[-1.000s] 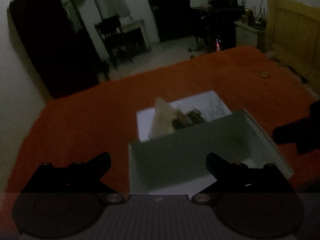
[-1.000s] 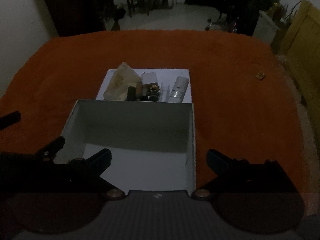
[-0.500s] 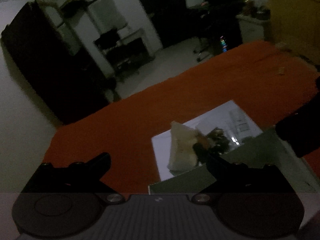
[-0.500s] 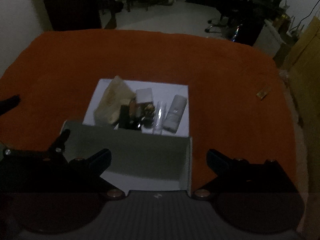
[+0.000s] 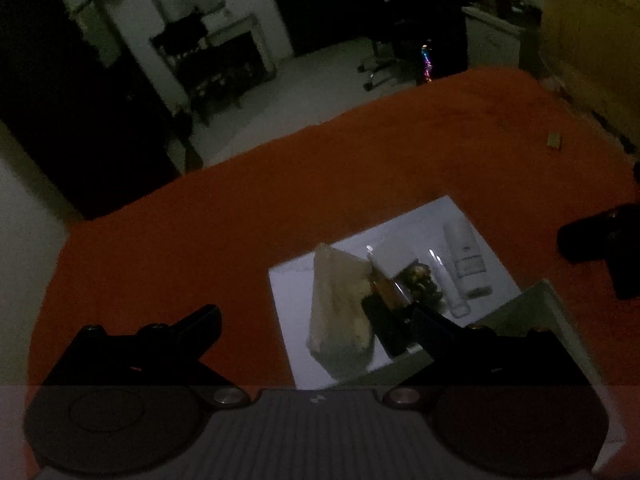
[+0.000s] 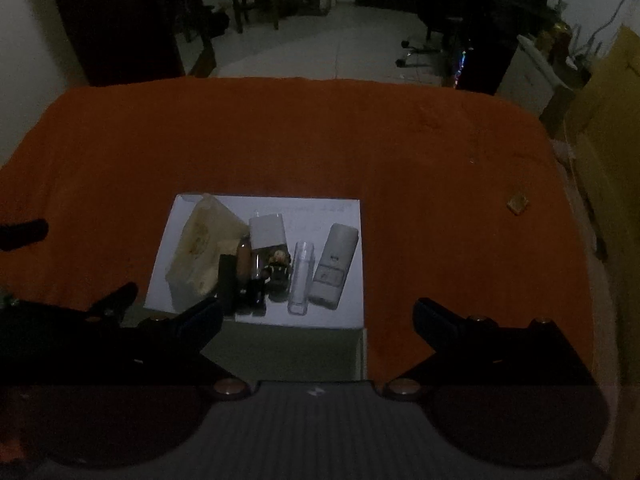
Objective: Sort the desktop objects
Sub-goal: 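Lower the right tool onto the white remote control and close it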
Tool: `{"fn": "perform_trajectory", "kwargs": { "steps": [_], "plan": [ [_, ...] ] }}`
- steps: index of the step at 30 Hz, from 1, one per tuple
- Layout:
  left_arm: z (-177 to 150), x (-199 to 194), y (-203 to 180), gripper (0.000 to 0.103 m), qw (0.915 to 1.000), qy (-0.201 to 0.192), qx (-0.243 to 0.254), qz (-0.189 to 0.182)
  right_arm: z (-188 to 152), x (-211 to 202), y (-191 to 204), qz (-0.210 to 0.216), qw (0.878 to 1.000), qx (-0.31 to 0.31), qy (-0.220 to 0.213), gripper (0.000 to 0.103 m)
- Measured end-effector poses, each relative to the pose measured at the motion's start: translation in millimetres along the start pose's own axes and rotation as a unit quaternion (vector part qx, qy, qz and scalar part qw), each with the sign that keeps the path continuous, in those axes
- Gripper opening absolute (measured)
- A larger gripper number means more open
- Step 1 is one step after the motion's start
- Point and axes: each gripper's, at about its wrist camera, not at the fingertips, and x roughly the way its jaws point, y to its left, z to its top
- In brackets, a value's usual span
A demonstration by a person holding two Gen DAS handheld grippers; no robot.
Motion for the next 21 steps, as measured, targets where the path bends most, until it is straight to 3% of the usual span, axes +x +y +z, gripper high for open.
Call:
{"fn": "perform_trajectory", "kwargs": {
  "steps": [9,13,21],
  "plan": [
    [7.4,73.3,-15.2,0.103,0.9987,0.03,-0.004,-0.042,9.1,77.9,-18.0,0.001,0.999,0.01,0.052,0.103],
    [13.0,108.3,-24.1,0.103,0.9987,0.035,0.007,-0.036,20.1,115.5,-29.3,0.006,0.997,0.027,0.072,0.103],
    [31.3,147.4,-15.8,0.103,0.9963,0.048,-0.041,-0.059,49.6,164.1,-41.1,0.023,0.995,0.058,0.076,0.103]
  ]
}}
